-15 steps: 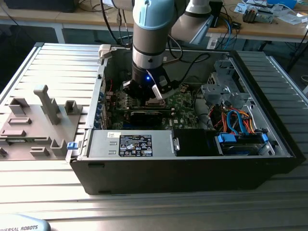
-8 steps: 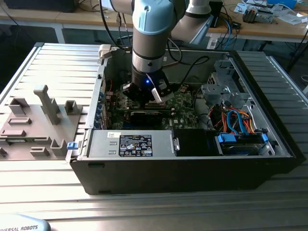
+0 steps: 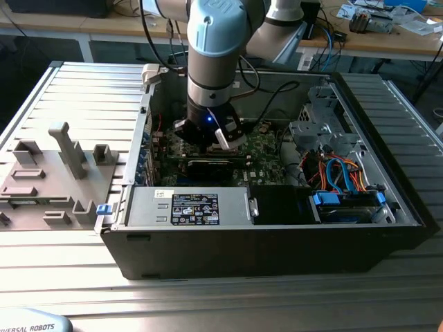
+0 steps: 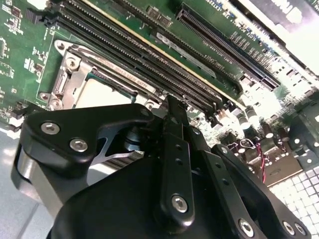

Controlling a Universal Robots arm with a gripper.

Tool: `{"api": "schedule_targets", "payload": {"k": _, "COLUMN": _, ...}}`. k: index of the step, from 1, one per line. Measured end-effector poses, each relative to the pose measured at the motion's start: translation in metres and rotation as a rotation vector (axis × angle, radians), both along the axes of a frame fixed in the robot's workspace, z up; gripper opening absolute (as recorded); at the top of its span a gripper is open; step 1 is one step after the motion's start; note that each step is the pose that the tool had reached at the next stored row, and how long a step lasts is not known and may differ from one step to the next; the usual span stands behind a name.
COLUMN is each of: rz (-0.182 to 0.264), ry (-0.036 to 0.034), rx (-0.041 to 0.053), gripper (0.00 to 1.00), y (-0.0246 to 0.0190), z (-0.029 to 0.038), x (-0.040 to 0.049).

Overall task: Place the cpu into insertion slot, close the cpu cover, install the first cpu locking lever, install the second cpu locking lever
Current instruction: 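Install the second cpu locking lever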

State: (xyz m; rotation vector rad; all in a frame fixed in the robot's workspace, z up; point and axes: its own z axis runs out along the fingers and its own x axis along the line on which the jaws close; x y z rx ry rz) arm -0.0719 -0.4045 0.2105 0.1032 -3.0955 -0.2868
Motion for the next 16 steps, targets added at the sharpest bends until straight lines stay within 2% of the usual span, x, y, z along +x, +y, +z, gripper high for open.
{"api": "schedule_targets", "payload": {"k": 2, "rz": 0.0, "ry": 0.0, "rx": 0.0137, "gripper": 0.11, "y": 0.0, "z": -0.0029, "x": -0.0008}}
{"api": "schedule_targets", "payload": {"k": 5, "rz": 0.0, "ry": 0.0001, "rx": 0.0219, "gripper": 0.11, "y": -0.0002, "z": -0.0065, "x": -0.0018}}
{"api": "schedule_targets", "payload": {"k": 11, "rz": 0.0, "ry": -0.0002, "rx": 0.0487, "gripper": 0.11, "y": -0.0012, "z": -0.0118, "x": -0.0026}}
{"api": "schedule_targets", "payload": {"k": 13, "rz": 0.0, "ry": 0.0, "rx": 0.0532, "gripper": 0.11, "y": -0.0011, "z": -0.0119, "x": -0.0027}}
{"api": "schedule_targets", "payload": {"k": 16, "rz": 0.001, "ry": -0.0002, "rx": 0.0537, "gripper": 0.11, "y": -0.0029, "z": -0.012, "x": -0.003}}
